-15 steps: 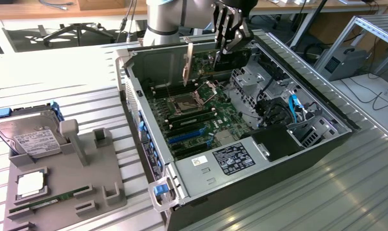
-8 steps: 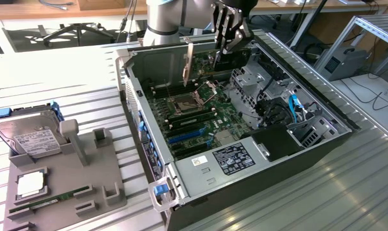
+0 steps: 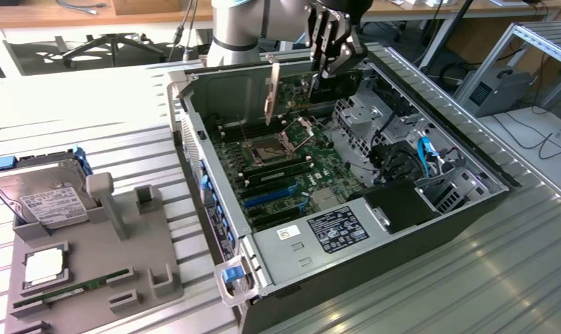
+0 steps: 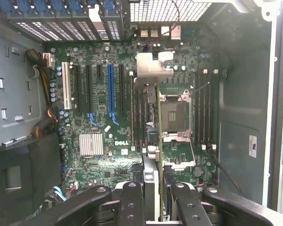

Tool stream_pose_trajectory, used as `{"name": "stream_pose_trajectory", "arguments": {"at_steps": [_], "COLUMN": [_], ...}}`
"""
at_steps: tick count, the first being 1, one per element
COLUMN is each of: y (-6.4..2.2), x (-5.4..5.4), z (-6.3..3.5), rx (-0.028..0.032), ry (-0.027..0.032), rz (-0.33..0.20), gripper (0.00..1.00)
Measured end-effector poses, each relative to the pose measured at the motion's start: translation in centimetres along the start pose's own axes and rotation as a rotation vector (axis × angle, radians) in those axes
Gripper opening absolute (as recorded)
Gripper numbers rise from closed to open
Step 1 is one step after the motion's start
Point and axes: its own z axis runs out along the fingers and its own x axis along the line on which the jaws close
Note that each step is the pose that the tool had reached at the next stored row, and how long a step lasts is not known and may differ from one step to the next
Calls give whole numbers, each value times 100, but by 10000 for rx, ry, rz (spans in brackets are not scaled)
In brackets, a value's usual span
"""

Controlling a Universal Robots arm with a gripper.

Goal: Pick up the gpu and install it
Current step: 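Insert the gpu into the slot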

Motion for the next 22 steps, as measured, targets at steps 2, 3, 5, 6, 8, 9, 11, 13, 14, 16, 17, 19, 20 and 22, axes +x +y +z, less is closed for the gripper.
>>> {"name": "stream_pose_trajectory", "arguments": {"at_steps": [2, 3, 5, 6, 8, 9, 11, 13, 14, 16, 17, 19, 20, 22], "y": [0, 0, 0, 0, 0, 0, 0, 0, 0, 0, 0, 0, 0, 0], "x": [0, 0, 0, 0, 0, 0, 0, 0, 0, 0, 0, 0, 0, 0], "z": [0, 0, 0, 0, 0, 0, 0, 0, 0, 0, 0, 0, 0, 0], "rx": [-1, -1, -3, -3, -4, -5, -6, -7, -8, -8, -9, -10, -11, -12], "ry": [-1, -1, -2, -3, -5, -5, -6, -7, -8, -9, -9, -10, -10, -12], "rz": [-26, -41, -81, -103, -149, -171, -208, -245, -262, -289, -301, -339, -354, -388], "gripper": [27, 27, 27, 27, 27, 27, 27, 27, 27, 27, 27, 27, 27, 27]}}
